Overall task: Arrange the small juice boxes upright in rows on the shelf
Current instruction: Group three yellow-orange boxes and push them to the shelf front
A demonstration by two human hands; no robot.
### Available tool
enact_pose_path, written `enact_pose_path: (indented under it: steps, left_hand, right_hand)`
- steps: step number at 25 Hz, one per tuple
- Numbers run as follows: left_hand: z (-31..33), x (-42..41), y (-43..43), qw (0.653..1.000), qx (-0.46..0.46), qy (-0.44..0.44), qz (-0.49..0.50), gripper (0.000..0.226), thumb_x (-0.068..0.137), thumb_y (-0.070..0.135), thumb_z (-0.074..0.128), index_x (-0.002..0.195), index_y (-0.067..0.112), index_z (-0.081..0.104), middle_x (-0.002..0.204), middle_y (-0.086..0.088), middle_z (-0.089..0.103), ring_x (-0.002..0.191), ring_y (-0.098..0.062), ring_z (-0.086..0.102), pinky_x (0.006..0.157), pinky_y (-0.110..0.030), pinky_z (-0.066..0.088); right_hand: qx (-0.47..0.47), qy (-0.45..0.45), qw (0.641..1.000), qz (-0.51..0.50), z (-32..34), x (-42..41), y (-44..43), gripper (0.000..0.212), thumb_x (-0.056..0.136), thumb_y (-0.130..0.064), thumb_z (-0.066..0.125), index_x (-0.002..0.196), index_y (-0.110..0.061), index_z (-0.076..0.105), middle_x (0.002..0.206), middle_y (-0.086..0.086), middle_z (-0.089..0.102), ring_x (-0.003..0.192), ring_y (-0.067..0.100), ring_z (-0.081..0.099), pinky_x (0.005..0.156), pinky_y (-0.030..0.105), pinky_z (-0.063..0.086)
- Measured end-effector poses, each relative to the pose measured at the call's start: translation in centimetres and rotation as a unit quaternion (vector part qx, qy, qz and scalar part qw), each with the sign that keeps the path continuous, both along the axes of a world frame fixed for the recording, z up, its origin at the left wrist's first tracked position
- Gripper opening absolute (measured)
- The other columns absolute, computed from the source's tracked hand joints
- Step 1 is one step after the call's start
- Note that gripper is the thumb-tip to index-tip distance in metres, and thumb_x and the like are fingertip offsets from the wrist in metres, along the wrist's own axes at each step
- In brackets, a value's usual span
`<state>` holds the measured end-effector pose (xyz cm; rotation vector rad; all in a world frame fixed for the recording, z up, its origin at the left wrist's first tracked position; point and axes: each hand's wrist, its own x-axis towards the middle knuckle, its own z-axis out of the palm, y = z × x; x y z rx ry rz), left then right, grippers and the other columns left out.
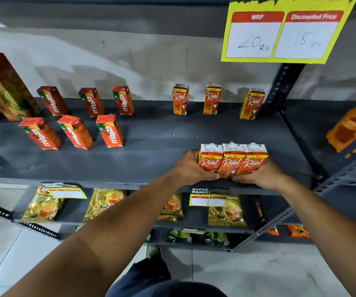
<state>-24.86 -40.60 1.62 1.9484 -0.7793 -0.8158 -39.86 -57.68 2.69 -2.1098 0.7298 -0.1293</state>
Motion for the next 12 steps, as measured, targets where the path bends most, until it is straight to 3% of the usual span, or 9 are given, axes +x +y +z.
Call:
enact_pose_path:
  steps: [5, 12]
  left_hand:
    - [-0.55, 0.37, -0.14, 1.000, 0.005, 0.003, 0.002, 0.049, 0.055, 0.030, 0.092, 0.090, 0.040, 0.059, 0.100, 0.011, 0.068, 0.099, -0.011, 0.063, 0.095, -0.041, 0.050]
    - [-0.91, 0.22, -0.05, 1.000, -0.016, 0.022, -0.003, 0.065, 0.055, 0.030, 0.092, 0.111, 0.030, 0.059, 0.108, 0.006, 0.069, 0.101, -0.013, 0.064, 0.095, -0.044, 0.051]
  right_hand:
    - [0.009, 0.000, 1.000, 0.007, -0.42, 0.06, -0.38, 0.054, 0.052, -0.022, 0.093, 0.092, -0.037, 0.060, 0.095, -0.012, 0.067, 0.088, 0.003, 0.062, 0.087, 0.029, 0.049]
    - [0.000, 0.000, 1.000, 0.025, 0.20, -0.30, 0.03, 0.051, 0.056, -0.021, 0.091, 0.096, -0.033, 0.061, 0.091, -0.016, 0.064, 0.081, -0.008, 0.057, 0.071, 0.013, 0.043]
